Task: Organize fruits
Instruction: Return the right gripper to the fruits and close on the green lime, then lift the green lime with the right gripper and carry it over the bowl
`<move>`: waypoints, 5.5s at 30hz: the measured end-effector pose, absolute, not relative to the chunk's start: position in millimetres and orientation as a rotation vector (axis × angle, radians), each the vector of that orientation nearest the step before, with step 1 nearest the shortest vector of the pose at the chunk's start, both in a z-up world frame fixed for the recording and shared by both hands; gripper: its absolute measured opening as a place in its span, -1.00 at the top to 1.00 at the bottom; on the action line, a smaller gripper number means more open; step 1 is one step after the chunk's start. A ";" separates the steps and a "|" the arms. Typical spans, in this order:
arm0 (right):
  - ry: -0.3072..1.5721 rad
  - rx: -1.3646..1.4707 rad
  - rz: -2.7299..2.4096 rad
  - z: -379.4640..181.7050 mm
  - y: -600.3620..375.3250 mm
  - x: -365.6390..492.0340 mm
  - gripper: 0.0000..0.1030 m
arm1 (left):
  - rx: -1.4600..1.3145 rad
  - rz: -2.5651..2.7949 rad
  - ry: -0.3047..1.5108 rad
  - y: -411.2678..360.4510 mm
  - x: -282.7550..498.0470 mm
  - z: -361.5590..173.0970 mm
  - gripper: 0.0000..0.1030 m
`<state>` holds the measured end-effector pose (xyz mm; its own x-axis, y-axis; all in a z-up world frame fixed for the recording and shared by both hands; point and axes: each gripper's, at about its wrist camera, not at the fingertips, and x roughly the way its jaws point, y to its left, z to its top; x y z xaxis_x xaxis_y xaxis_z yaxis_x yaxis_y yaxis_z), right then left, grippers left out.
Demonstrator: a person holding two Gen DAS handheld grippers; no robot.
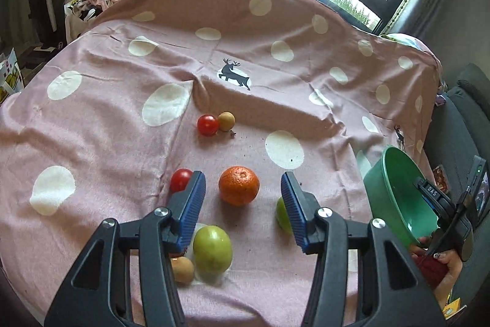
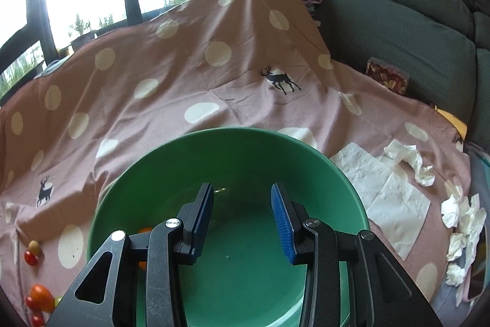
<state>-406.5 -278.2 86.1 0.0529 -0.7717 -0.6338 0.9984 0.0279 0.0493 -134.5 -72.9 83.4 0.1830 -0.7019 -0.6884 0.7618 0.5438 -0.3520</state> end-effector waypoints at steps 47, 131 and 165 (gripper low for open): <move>0.707 0.933 -0.527 50.0 -227.6 -277.5 0.11 | 0.222 -1.170 1.052 -109.4 -168.1 51.6 -0.08; 0.628 0.858 -0.473 74.1 -204.4 -282.4 0.27 | 0.241 -1.234 0.810 -103.0 -204.7 87.6 0.41; 0.453 0.725 -0.451 126.4 -180.2 -310.2 0.27 | 0.213 -1.269 0.595 -81.6 -241.6 138.2 0.41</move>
